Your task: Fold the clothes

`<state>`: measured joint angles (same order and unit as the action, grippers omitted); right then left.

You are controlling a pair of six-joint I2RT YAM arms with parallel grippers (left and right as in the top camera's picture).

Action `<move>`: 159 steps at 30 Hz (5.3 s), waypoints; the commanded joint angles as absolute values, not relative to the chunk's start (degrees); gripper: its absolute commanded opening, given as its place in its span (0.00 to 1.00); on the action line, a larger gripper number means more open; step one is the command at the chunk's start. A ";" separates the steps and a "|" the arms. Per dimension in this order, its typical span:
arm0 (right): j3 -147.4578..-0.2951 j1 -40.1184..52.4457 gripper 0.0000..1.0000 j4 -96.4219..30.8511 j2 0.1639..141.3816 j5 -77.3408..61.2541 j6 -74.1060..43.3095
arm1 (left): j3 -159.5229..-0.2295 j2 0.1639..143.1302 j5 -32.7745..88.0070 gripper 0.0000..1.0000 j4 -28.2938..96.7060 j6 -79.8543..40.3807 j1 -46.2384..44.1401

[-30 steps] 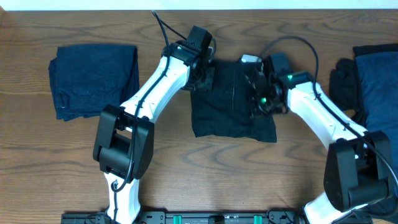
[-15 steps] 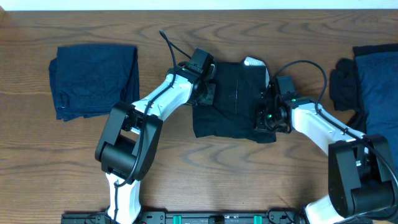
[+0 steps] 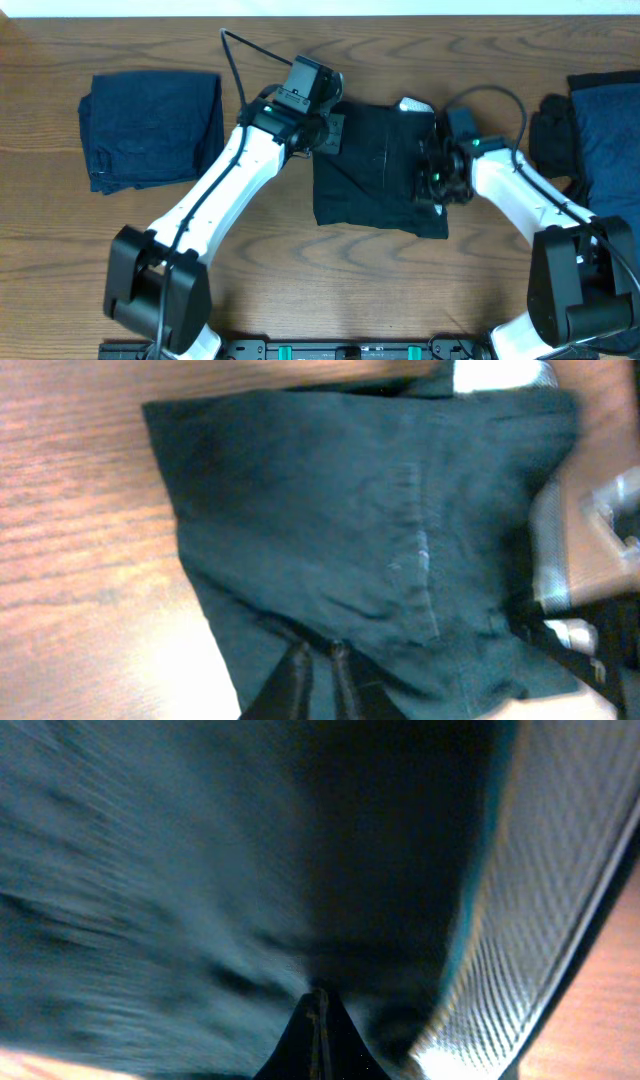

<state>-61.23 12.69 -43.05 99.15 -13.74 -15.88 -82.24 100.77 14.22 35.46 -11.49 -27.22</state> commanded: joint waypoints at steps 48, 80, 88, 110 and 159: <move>-81.12 3.92 0.08 -27.42 102.76 -19.18 -7.20 | -66.24 100.16 32.91 0.11 13.82 -11.55 -33.12; -39.13 4.14 0.01 -30.65 87.24 -17.30 -17.89 | -66.24 115.35 16.25 0.17 -13.43 -12.64 -25.39; -37.74 4.14 0.01 -32.73 87.24 -15.29 -18.44 | -66.24 120.18 16.23 0.17 -15.05 -12.71 -25.41; -53.47 2.63 0.40 -47.81 80.34 -21.21 -14.74 | -68.53 93.65 19.03 0.17 20.69 -14.00 -26.04; -62.02 -1.10 0.99 -51.22 72.01 -7.90 -13.65 | -68.58 108.99 -14.22 0.29 15.14 -10.52 -23.88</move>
<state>-61.87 -0.86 -51.20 72.03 -8.29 -14.41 -68.45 108.36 -9.61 17.56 -13.47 -26.68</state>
